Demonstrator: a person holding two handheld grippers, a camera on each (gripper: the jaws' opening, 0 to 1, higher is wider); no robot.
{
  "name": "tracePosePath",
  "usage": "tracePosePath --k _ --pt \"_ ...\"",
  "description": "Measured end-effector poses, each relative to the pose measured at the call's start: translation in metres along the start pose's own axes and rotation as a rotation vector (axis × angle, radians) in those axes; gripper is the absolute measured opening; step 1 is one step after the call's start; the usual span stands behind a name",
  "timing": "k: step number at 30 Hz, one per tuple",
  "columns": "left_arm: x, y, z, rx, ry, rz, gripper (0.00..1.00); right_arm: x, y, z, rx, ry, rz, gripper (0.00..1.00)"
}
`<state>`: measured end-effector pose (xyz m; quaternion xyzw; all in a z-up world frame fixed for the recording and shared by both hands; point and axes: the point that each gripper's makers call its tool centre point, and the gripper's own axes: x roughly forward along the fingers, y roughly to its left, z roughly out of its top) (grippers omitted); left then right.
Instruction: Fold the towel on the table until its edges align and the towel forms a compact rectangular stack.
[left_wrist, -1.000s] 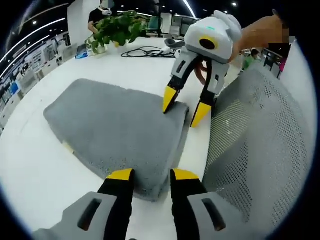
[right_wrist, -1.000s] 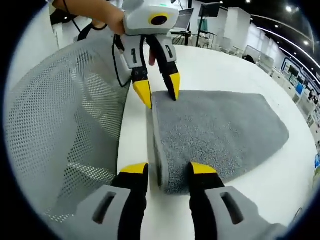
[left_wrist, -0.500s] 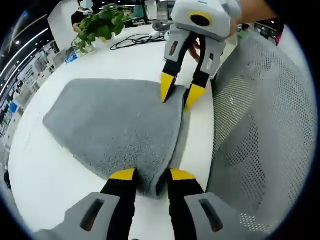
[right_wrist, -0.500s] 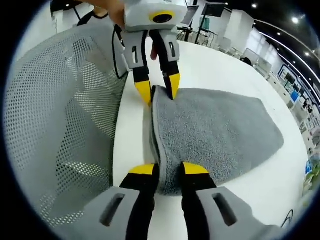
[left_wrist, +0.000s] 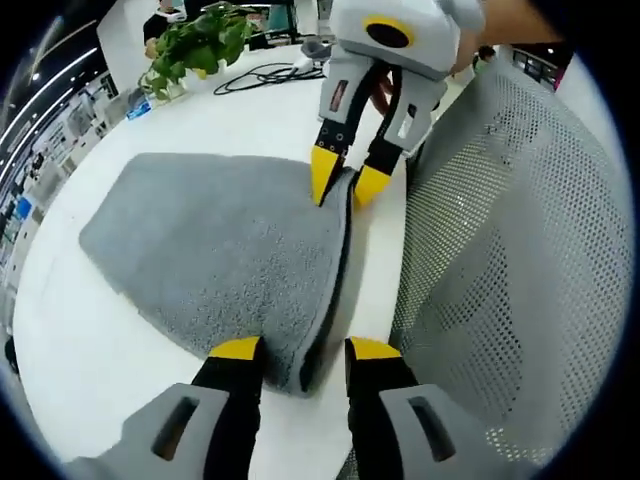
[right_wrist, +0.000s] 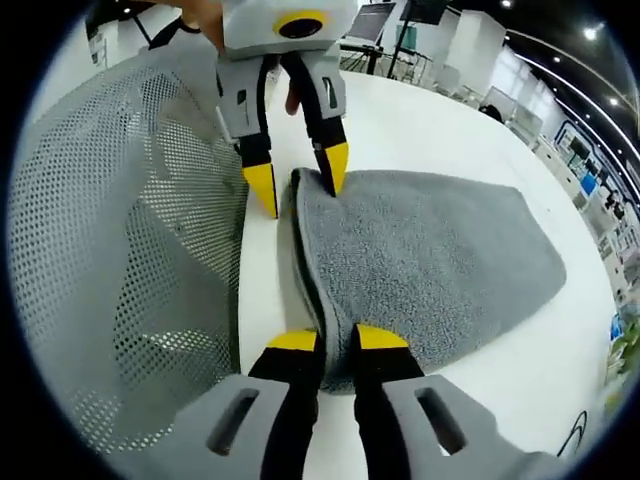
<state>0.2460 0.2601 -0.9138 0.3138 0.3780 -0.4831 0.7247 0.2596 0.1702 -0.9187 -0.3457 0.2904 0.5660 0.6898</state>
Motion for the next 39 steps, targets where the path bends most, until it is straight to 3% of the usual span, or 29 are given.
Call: tracePosePath --k 5,17,24,26,33,36,39 --pt "0.0 0.002 0.0 0.001 0.008 0.005 0.31 0.0 0.001 -0.001 0.001 0.007 -0.006 0.09" --pt "0.004 0.014 0.0 0.041 0.039 0.063 0.14 -0.001 0.005 0.003 0.074 -0.011 0.001 0.07" --pt "0.0 0.005 -0.002 0.011 0.043 0.012 0.12 -0.003 0.012 0.003 0.062 0.0 0.036 0.07" --pt "-0.001 0.003 -0.001 -0.024 0.037 0.009 0.12 -0.002 0.013 0.003 0.084 -0.004 0.039 0.06" --pt "-0.002 -0.003 -0.002 -0.012 0.041 -0.004 0.11 -0.004 0.018 0.004 0.13 -0.017 0.047 0.06" --pt "-0.004 0.0 0.0 -0.06 0.03 -0.001 0.09 -0.004 0.017 0.005 0.146 -0.024 0.044 0.06" --pt "-0.007 0.0 0.001 -0.055 0.022 0.007 0.09 -0.006 0.018 0.008 0.187 -0.043 0.03 0.05"
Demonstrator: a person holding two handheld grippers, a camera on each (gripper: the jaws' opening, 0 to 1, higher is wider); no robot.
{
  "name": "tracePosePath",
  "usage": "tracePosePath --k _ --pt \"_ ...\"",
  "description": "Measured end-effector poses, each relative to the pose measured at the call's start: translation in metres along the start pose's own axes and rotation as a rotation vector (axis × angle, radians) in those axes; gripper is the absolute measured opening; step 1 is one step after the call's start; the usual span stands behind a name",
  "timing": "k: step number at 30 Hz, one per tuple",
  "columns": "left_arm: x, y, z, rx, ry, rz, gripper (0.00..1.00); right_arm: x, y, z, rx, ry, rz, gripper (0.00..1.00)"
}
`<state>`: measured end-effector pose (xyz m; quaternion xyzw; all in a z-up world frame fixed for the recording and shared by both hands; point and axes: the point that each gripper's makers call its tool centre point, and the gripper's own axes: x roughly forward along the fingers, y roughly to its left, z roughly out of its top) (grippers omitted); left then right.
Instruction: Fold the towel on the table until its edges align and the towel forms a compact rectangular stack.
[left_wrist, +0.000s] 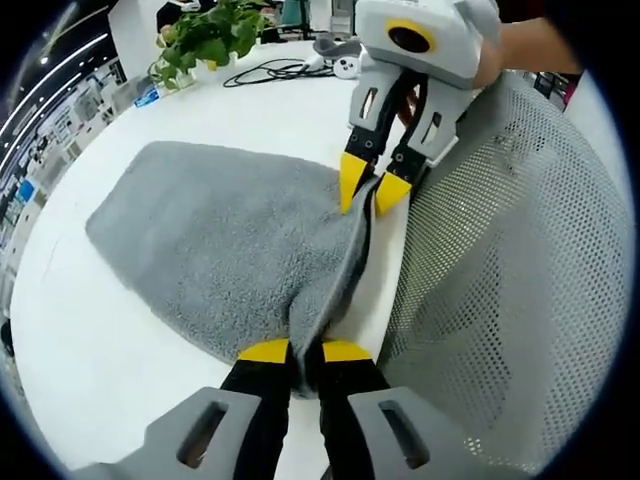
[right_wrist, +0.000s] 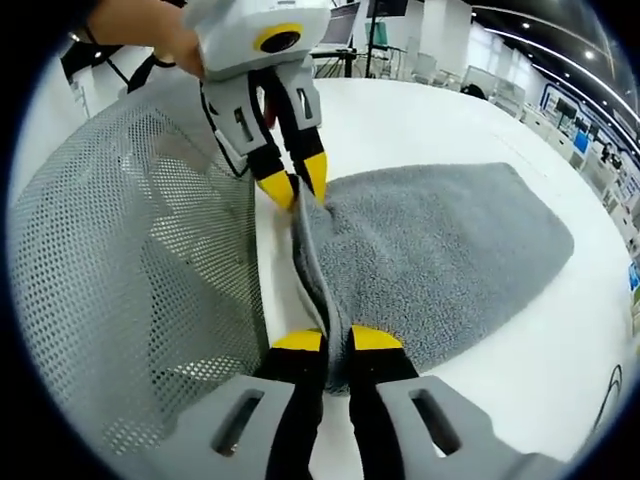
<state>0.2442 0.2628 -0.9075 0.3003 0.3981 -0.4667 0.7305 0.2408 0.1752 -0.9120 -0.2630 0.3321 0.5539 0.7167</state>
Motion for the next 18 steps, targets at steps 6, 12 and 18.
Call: tracePosePath --k 6,12,18 --pt "-0.012 0.002 0.001 -0.029 -0.034 0.007 0.08 -0.001 0.005 0.005 0.01 -0.026 0.022 0.05" --pt "-0.021 0.004 0.002 -0.044 -0.049 0.007 0.08 0.0 0.007 0.008 0.024 -0.028 0.061 0.05" --pt "-0.032 0.007 0.008 -0.063 -0.074 0.008 0.08 -0.008 0.007 0.019 0.022 -0.043 0.078 0.05"
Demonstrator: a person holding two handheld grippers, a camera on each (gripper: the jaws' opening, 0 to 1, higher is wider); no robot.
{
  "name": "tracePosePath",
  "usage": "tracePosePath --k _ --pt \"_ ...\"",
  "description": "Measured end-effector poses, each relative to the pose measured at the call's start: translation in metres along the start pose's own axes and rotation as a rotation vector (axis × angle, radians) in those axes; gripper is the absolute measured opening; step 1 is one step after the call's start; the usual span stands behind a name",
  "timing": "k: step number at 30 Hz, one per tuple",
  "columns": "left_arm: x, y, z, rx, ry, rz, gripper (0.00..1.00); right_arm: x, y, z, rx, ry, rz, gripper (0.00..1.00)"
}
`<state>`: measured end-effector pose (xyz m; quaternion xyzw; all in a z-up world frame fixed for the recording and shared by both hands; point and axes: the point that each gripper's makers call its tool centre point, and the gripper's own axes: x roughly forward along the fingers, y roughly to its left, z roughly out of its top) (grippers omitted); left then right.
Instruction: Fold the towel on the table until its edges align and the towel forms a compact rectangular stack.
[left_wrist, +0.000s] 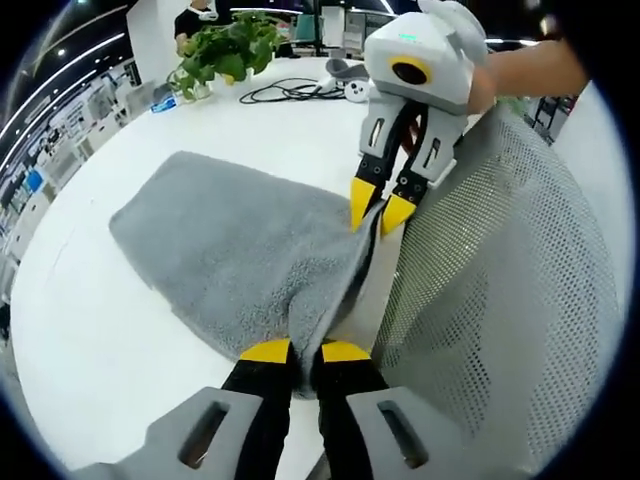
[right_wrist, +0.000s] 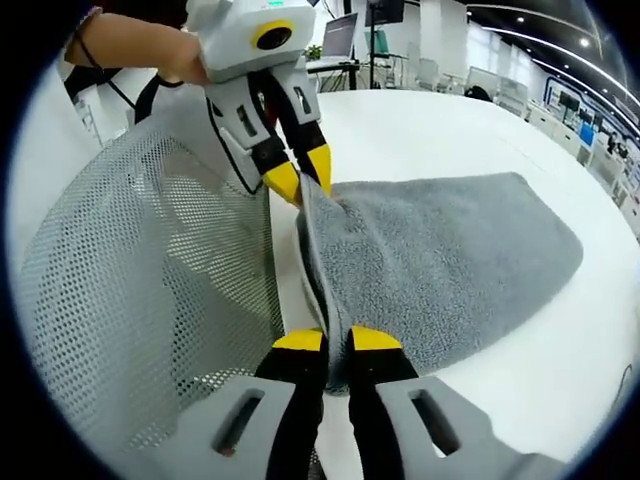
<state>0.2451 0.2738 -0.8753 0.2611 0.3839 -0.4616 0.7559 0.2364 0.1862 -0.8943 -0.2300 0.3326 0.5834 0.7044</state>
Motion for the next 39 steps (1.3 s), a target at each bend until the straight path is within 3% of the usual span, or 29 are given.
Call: tracePosePath --k 10,25,39 --pt "-0.02 -0.001 0.02 -0.013 -0.064 -0.015 0.08 -0.028 0.0 0.018 -0.006 -0.038 -0.018 0.05" --pt "-0.044 -0.001 0.038 -0.043 -0.117 -0.025 0.08 -0.046 -0.001 0.033 0.01 -0.087 -0.013 0.05" --pt "-0.061 0.004 0.055 -0.07 -0.162 -0.027 0.08 -0.064 -0.003 0.05 -0.035 -0.129 -0.024 0.05"
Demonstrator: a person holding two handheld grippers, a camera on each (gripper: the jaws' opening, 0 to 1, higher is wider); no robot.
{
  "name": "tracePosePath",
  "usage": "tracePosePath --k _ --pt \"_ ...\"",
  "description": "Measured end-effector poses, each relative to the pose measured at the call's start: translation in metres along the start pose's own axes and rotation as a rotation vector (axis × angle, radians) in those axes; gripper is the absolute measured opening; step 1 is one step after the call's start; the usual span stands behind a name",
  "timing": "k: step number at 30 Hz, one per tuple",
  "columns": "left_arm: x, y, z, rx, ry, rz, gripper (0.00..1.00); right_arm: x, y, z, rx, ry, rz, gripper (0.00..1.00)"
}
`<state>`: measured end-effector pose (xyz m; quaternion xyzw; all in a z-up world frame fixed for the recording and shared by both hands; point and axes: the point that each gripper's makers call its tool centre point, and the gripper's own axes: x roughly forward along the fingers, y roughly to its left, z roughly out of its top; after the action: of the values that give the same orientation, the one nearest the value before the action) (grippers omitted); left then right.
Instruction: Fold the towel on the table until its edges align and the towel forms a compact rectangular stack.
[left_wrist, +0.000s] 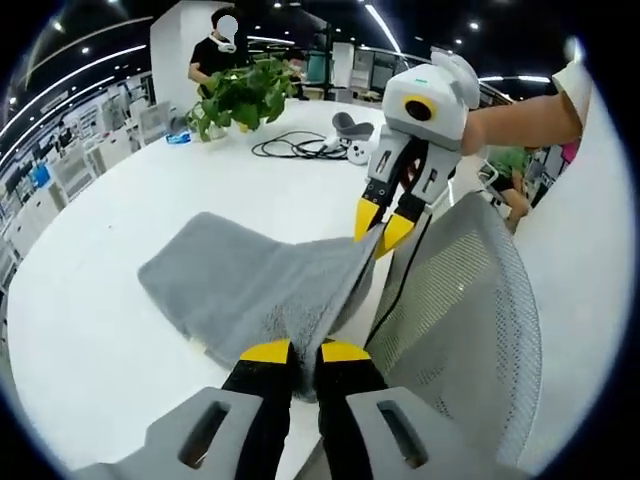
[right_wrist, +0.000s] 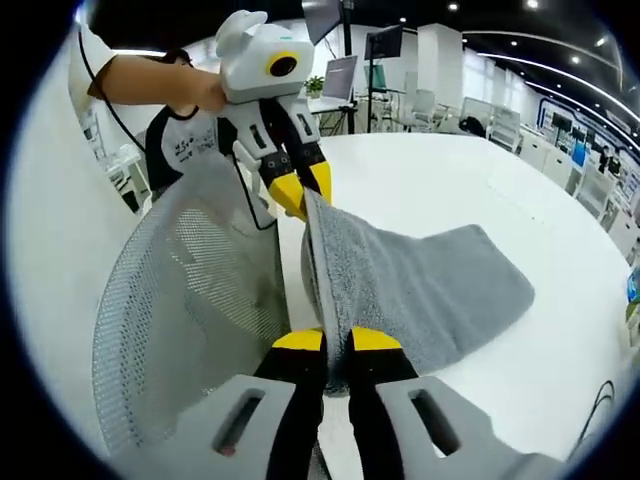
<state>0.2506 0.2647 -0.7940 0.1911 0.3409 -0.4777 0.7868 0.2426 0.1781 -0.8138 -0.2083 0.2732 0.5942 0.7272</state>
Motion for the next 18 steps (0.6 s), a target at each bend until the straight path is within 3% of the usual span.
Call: tracePosePath --k 10,18 --pt "-0.012 0.003 0.012 -0.015 -0.002 -0.041 0.08 -0.013 -0.003 0.018 -0.015 -0.018 0.003 0.05" --pt "-0.027 0.002 0.023 -0.017 0.012 -0.079 0.08 -0.019 0.004 0.029 -0.002 -0.018 0.054 0.05"
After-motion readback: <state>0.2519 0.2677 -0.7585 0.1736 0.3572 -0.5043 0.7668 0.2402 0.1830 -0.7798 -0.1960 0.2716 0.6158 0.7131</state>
